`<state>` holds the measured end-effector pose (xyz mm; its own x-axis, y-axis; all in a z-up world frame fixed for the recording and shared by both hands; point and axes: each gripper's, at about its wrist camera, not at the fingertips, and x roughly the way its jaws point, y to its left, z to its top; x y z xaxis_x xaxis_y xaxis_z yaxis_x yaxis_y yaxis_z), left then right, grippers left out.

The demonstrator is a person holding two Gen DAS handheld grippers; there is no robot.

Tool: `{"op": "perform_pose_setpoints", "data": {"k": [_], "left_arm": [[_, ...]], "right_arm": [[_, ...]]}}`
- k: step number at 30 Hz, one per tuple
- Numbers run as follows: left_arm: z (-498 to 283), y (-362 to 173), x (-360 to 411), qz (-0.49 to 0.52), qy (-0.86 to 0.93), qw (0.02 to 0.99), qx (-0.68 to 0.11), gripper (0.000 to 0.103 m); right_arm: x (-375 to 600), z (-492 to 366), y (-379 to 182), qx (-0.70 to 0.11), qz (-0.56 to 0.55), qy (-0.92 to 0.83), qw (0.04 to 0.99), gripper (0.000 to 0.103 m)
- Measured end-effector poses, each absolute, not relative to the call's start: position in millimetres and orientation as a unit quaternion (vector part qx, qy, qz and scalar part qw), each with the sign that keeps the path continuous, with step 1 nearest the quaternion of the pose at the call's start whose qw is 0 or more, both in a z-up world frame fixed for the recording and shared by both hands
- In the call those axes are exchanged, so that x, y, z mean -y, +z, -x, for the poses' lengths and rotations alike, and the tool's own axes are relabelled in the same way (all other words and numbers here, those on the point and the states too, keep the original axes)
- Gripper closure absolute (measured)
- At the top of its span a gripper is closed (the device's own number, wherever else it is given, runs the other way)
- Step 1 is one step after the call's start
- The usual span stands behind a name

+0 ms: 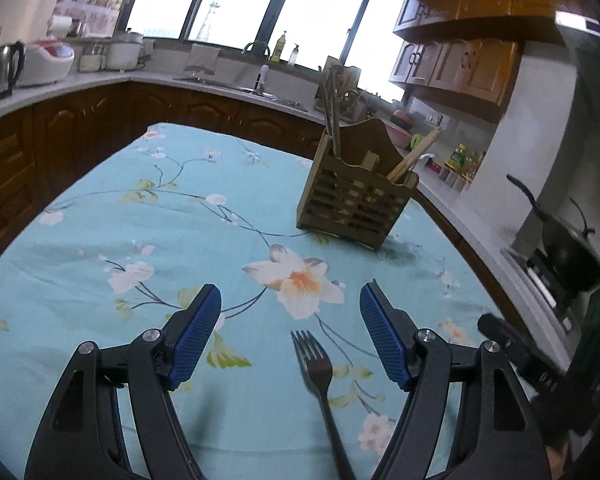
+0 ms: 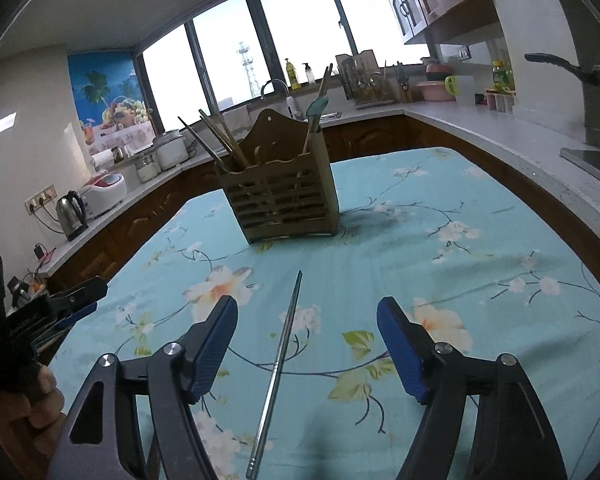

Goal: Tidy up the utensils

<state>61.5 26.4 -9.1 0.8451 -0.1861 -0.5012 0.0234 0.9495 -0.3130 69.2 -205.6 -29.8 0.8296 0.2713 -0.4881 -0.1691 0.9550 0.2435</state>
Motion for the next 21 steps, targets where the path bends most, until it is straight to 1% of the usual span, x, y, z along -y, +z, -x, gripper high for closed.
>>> {"op": "perform_pose_setpoints", "data": {"k": [2,5,6,7,8,9,12,13,16,21], "left_arm": [[-56.4,-6.3,-24.9,0.143,-0.057,0.952,-0.266,0.030],[-43.9,6.7,-20.5,0.120,-0.054,0.963,-0.236,0.028],[-37.9,12.0,-18.9,0.112,-0.052,0.968,-0.220,0.023],[-32.6,16.0,-17.7,0.105,-0.048,0.972,-0.204,0.013],[-27.0,19.2,-16.4,0.098,-0.041,0.976,-0.189,0.007],[-18.6,21.2,-13.9,0.087,-0.028,0.982,-0.167,0.000],[-5.1,16.9,-8.5,0.067,-0.011,0.988,-0.140,0.000],[-3.7,14.8,-7.4,0.064,-0.011,0.988,-0.141,0.000],[-2.5,5.1,-6.0,0.057,-0.003,0.987,-0.148,0.000],[-0.6,-8.9,-5.0,0.046,0.008,0.987,-0.155,0.000]], "right_arm": [[206.4,-65.9,-27.7,-0.262,-0.094,0.114,0.954,0.029],[206.8,-58.8,-15.6,-0.242,-0.086,0.112,0.960,0.029],[207.1,-56.0,-10.2,-0.231,-0.082,0.111,0.963,0.024],[207.1,-49.1,-0.7,-0.209,-0.075,0.111,0.969,0.020],[207.0,-42.9,5.0,-0.189,-0.071,0.113,0.973,0.007],[206.9,-32.0,12.2,-0.155,-0.063,0.113,0.979,0.000],[205.7,-7.1,15.0,-0.084,-0.044,0.104,0.990,0.000],[204.9,-3.5,13.4,-0.077,-0.039,0.102,0.991,0.000],[201.4,2.6,1.8,-0.076,-0.031,0.098,0.992,0.000],[202.0,2.4,-16.8,-0.100,-0.030,0.092,0.990,0.000]]}}
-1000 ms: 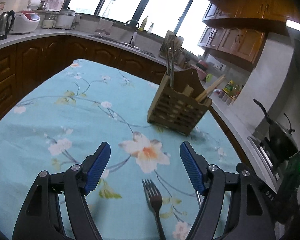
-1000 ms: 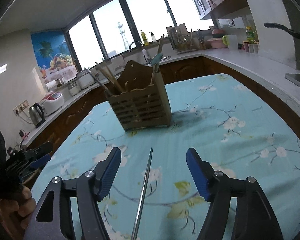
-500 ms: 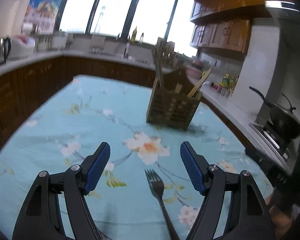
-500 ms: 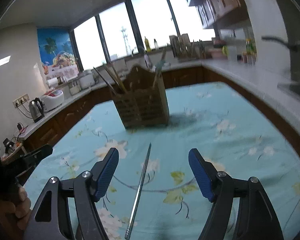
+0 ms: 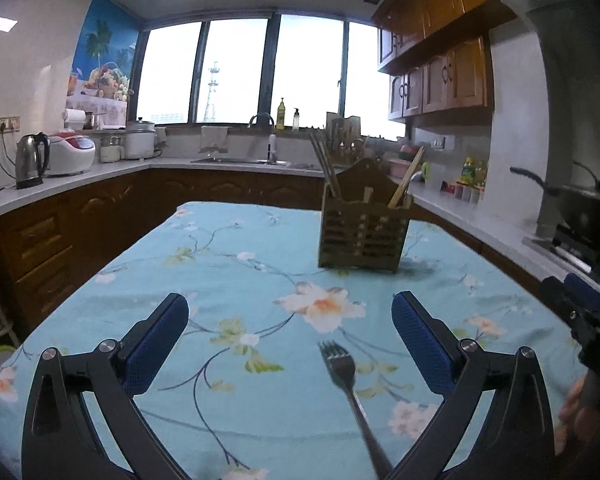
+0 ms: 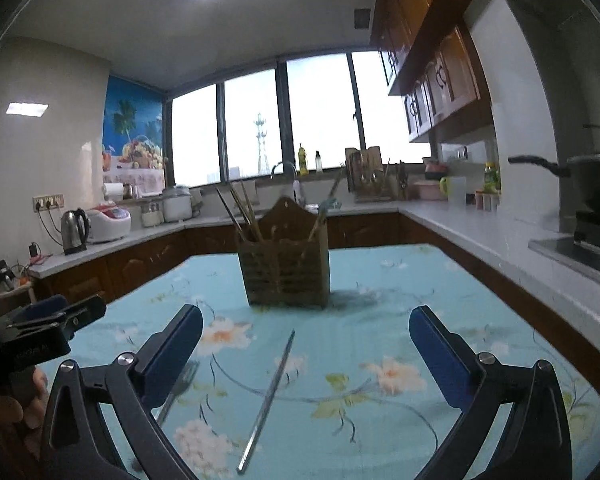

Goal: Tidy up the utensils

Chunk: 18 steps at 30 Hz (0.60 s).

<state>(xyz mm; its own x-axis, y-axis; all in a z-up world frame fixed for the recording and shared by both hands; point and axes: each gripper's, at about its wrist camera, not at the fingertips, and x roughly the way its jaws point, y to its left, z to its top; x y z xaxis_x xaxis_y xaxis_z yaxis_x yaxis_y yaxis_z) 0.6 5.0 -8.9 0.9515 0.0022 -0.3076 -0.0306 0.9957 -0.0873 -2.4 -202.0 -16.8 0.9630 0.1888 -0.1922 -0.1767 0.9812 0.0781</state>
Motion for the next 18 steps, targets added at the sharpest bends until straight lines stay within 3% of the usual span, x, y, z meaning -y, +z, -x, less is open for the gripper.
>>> {"op": "perform_pose_setpoints", "data": {"k": [18], "left_arm": [[-2.4,-18.4,6.7,0.015,0.012,0.985,-0.174,0.000]], "right_arm": [[218.5,1.7,-25.3,-0.128,-0.052,0.074,0.988,0.000]]}}
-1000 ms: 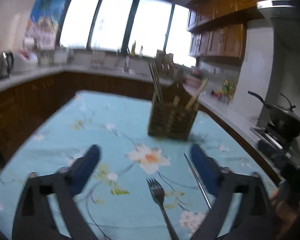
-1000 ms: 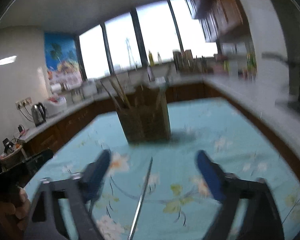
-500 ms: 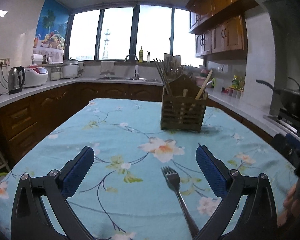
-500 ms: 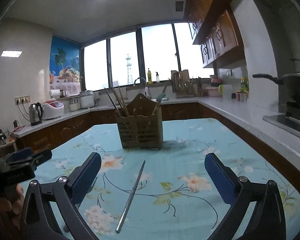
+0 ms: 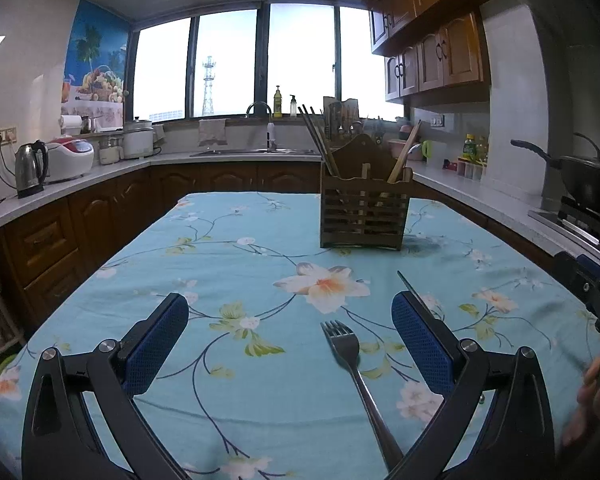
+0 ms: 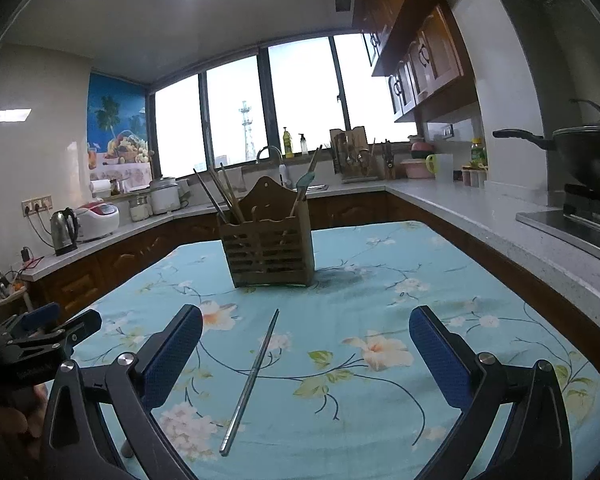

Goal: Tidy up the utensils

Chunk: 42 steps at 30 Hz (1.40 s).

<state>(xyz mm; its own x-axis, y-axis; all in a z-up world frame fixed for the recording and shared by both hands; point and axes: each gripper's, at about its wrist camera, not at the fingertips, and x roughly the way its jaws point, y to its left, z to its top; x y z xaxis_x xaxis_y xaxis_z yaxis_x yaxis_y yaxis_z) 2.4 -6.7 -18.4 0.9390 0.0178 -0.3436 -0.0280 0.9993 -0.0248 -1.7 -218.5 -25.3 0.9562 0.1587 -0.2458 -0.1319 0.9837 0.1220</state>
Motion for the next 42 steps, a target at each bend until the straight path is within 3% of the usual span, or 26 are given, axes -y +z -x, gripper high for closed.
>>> {"op": "perform_pose_setpoints", "data": {"k": [42], "left_arm": [[4.8,-12.5,6.4,0.008,0.019,0.986,-0.163,0.000]], "right_arm": [[213.7,6.8,-20.5,-0.119,-0.048,0.071,0.989,0.000]]}}
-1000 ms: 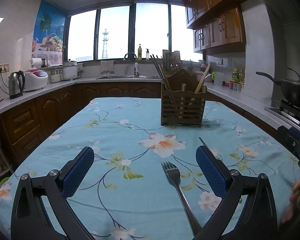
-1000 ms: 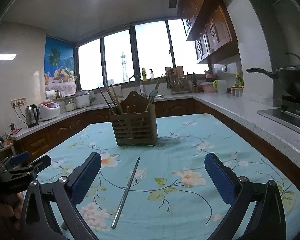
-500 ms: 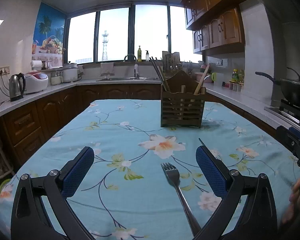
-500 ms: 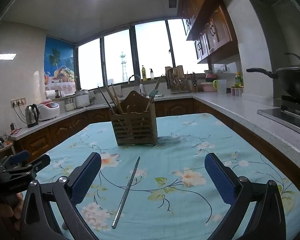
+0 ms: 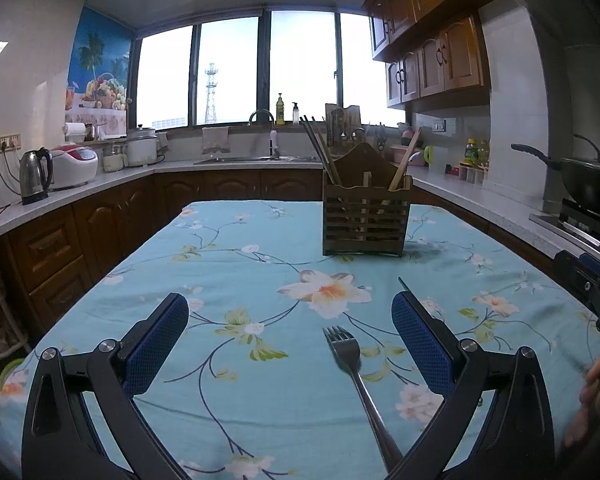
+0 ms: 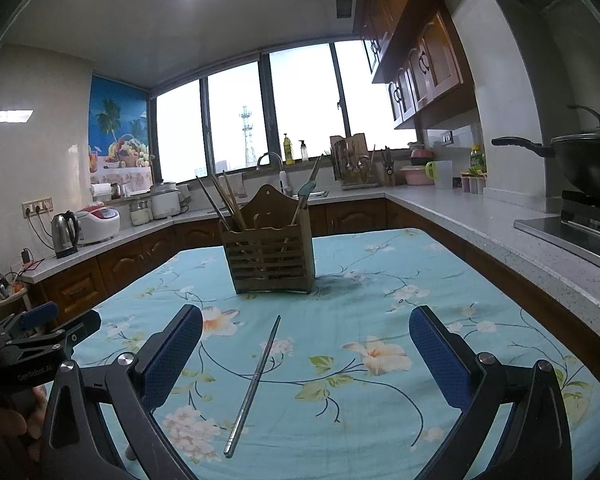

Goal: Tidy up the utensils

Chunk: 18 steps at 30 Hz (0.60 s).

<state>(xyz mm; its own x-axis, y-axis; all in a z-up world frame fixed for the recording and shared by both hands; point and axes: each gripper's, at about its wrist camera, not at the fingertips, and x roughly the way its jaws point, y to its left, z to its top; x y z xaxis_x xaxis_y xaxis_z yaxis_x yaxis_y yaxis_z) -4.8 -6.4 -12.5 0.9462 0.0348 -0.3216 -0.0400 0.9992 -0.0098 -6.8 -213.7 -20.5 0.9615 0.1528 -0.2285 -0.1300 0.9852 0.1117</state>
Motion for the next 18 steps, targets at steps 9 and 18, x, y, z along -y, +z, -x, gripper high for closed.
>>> {"op": "perform_pose_setpoints", "data": {"k": [9,18], "left_arm": [[5.0,-10.6,7.1,0.005,0.018,0.986,-0.164,0.000],[5.6,-9.4,9.3,0.001,0.019,0.987,-0.159,0.000]], "right_arm": [[214.5,7.9,-20.7,-0.116,-0.049,0.073,0.989,0.000],[215.1,8.3,-20.7,-0.115,-0.050,0.073,0.989,0.000]]}}
